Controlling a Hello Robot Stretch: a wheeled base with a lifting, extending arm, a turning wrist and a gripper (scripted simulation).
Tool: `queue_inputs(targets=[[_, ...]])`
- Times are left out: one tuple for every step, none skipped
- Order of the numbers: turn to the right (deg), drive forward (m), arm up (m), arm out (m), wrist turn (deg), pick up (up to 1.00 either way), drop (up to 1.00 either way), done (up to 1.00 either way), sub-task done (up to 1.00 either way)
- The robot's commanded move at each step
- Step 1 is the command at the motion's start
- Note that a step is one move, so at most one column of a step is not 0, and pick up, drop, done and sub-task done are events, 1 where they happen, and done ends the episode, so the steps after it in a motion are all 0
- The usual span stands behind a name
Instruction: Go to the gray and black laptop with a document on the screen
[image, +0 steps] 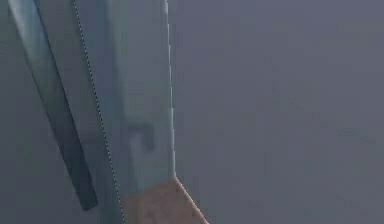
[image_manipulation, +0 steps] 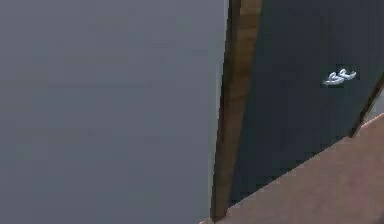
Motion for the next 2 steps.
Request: queue_inputs(targets=[[-45.0, 0.00, 0.00, 0.00, 0.0, 0.00, 0.00, 0.00, 0.00], [-45.0, 0.00, 0.00, 0.00, 0.0, 0.00, 0.00, 0.00, 0.00]])
